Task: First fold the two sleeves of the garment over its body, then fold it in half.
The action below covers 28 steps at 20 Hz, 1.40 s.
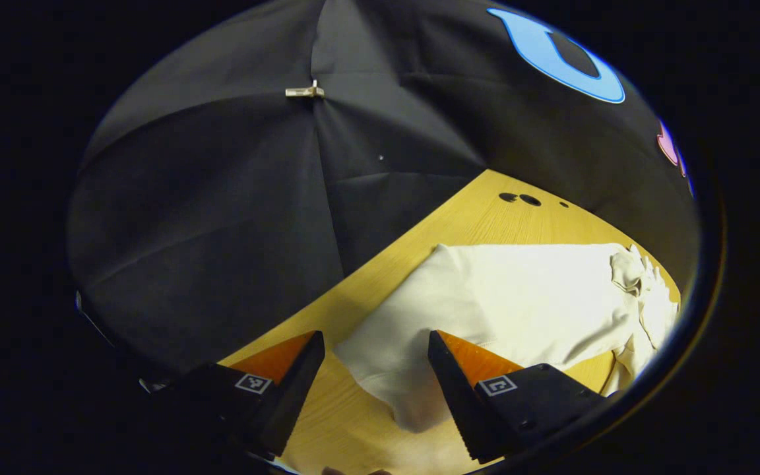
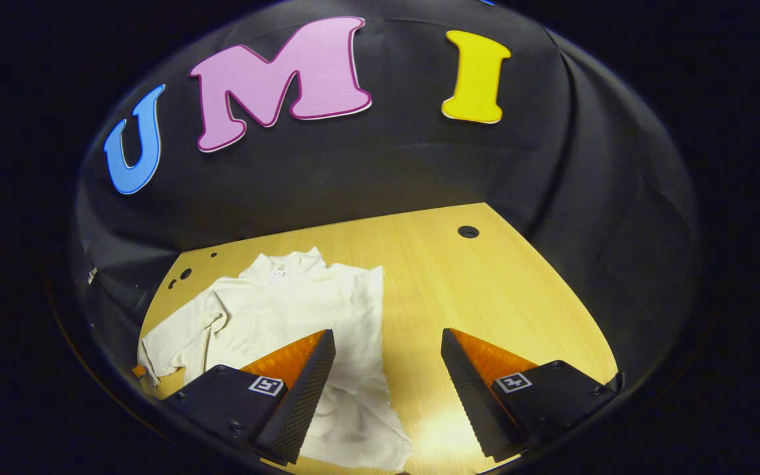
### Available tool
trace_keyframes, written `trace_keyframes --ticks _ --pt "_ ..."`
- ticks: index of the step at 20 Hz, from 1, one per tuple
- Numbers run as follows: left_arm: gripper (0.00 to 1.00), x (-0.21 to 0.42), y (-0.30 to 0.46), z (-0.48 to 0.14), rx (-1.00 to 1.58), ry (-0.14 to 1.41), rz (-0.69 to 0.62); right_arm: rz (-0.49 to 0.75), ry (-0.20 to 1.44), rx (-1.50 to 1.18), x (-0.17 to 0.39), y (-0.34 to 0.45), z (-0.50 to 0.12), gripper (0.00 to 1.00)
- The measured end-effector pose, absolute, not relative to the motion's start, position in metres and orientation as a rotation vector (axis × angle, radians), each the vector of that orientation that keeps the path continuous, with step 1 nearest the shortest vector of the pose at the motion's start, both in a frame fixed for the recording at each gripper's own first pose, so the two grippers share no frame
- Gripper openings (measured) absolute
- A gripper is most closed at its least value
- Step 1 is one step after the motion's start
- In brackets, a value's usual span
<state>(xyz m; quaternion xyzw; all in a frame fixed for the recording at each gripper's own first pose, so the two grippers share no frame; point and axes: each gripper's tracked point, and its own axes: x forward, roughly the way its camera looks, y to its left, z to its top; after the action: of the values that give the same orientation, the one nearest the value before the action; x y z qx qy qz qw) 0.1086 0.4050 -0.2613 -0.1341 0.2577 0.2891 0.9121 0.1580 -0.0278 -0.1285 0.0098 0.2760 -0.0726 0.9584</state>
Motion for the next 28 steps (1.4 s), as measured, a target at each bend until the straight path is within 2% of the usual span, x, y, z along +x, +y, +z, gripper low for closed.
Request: trace_keyframes --ticks 2,4,5,6,8,11,13,14,15,18,22,25,26,27,28 --pt "1.00 0.113 0.405 -0.261 -0.257 0.531 0.572 -0.168 0.551 0.015 0.145 -0.038 -0.128 0.99" --pt "0.95 0.115 0.403 -0.262 -0.241 0.549 0.561 -0.180 0.551 0.008 0.131 -0.046 -0.129 0.99" --pt "0.87 0.115 0.402 -0.260 -0.232 0.550 0.556 -0.181 0.552 0.009 0.125 -0.047 -0.131 0.99" --pt "0.89 0.120 0.398 -0.261 -0.240 0.558 0.530 -0.183 0.558 0.011 0.119 -0.049 -0.134 0.99" --pt "0.62 0.129 0.387 -0.260 -0.238 0.559 0.484 -0.187 0.574 0.025 0.108 -0.051 -0.141 0.99" --pt "0.21 0.132 0.375 -0.258 -0.226 0.589 0.481 -0.190 0.579 0.057 0.097 -0.058 -0.145 0.99" --pt "0.17 0.135 0.362 -0.254 -0.260 0.602 0.461 -0.195 0.580 0.058 0.094 -0.066 -0.146 0.99" --pt "0.11 0.138 0.359 -0.252 -0.268 0.600 0.457 -0.201 0.583 0.057 0.092 -0.071 -0.146 0.99" --pt "0.07 0.138 0.359 -0.249 -0.260 0.608 0.465 -0.204 0.583 0.061 0.092 -0.076 -0.146 0.99" --pt "0.07 0.145 0.347 -0.229 -0.221 0.591 0.445 -0.229 0.574 0.080 0.094 -0.092 -0.147 0.99" --pt "0.06 0.171 0.329 -0.176 -0.229 0.493 0.407 -0.254 0.587 0.116 0.094 -0.107 -0.156 0.99" --pt "0.07 0.206 0.307 -0.132 -0.247 0.433 0.358 -0.276 0.610 0.134 0.092 -0.117 -0.169 0.99" --pt "0.02 0.219 0.298 -0.119 -0.247 0.410 0.336 -0.279 0.614 0.144 0.092 -0.118 -0.172 0.99" --pt "0.07 0.231 0.287 -0.103 -0.240 0.390 0.314 -0.282 0.618 0.150 0.092 -0.119 -0.175 0.99" --pt "0.07 0.250 0.270 -0.083 -0.230 0.365 0.275 -0.283 0.624 0.152 0.092 -0.121 -0.178 0.99"
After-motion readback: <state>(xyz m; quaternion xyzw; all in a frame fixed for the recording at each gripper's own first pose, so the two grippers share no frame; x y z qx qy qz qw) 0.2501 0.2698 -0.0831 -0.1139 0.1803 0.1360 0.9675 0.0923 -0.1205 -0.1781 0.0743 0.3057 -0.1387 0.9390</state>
